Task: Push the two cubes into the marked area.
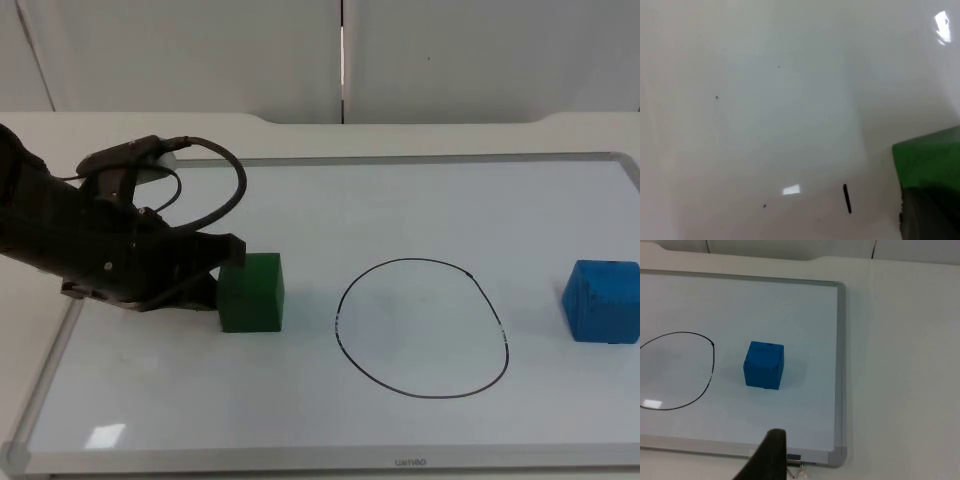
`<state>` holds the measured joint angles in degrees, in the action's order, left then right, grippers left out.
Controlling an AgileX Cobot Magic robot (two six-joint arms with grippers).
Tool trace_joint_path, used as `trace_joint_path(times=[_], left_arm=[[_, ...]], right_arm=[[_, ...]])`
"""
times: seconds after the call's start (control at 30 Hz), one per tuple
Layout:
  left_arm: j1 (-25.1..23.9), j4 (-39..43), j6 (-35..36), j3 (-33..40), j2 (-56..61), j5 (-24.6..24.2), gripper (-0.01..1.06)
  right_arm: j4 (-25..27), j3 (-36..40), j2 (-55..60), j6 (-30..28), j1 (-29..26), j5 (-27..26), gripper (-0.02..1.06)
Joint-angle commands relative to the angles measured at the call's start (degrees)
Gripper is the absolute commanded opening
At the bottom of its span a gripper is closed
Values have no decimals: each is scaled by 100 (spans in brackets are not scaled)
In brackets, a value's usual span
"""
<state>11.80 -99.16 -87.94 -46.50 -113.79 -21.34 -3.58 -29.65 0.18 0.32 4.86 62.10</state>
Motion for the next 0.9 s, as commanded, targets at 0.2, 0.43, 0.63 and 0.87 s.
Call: trace_joint_path(times=[0.2, 0.43, 0.63, 0.87], left_arm=[[231, -79, -121, -15, -19, -63, 0], [299, -79, -195, -15, -97, -71, 0], [299, -79, -195, -133, -330, -97, 0], [299, -79, -173, -196, -339, -85, 0]], right_arm=[[-30, 15, -18, 1, -10, -26, 105], [-30, 15, -18, 1, -10, -26, 105], [-30, 15, -18, 1, -10, -26, 105], [-30, 15, -18, 1, -10, -26, 105]])
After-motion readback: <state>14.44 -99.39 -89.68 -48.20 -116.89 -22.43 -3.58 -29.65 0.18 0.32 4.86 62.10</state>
